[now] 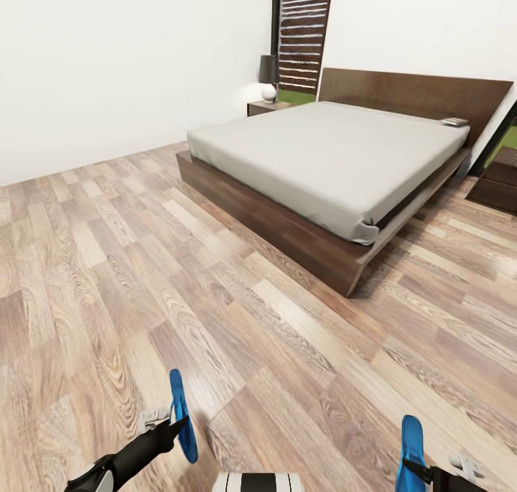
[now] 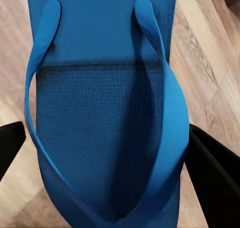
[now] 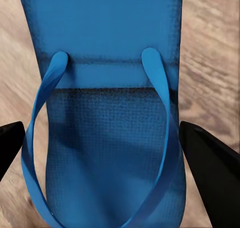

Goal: In the bedroom, move the book from the bed onto either nightstand, and place the two sandals side by side next to the bed.

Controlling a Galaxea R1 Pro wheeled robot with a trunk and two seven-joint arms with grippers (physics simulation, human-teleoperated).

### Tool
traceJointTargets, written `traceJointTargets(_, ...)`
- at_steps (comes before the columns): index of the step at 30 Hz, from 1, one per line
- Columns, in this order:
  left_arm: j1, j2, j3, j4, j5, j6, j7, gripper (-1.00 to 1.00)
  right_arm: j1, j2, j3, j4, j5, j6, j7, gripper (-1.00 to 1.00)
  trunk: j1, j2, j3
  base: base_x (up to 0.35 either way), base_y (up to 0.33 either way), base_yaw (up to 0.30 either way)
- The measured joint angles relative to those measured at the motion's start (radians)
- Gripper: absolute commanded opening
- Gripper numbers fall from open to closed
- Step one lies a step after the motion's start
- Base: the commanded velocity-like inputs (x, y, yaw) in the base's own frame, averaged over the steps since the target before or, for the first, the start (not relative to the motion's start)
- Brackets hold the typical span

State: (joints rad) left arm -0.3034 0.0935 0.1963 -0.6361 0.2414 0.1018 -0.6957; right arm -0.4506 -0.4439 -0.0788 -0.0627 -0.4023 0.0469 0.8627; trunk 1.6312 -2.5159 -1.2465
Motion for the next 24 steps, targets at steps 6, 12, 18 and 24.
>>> traceJointTargets(6, 0.0, -0.003, 0.0, 0.006, -0.001, -0.008, 0.028, -1.0, 0.0, 0.004, 0.0, 0.003, 0.0, -0.001, -0.02, -1.0, -0.003, 0.001, 0.023, 0.0, 0.0, 0.0)
traceJointTargets(12, 0.0, -0.004, -0.001, 0.014, -0.001, -0.01, 0.031, -1.0, 0.0, 0.004, -0.001, 0.004, 0.0, -0.002, -0.023, -1.0, -0.005, 0.003, 0.046, 0.0, 0.0, 0.0)
traceJointTargets(18, 0.0, -0.004, -0.002, 0.02, -0.002, -0.01, 0.031, -1.0, 0.001, 0.004, -0.001, 0.004, 0.0, -0.002, -0.023, -1.0, -0.008, 0.004, 0.07, 0.0, 0.0, 0.0)
traceJointTargets(24, 0.0, -0.004, -0.002, 0.026, -0.001, -0.01, 0.031, -1.0, 0.0, 0.004, -0.001, 0.004, 0.0, -0.003, -0.023, -1.0, -0.011, 0.006, 0.093, 0.0, 0.0, 0.0)
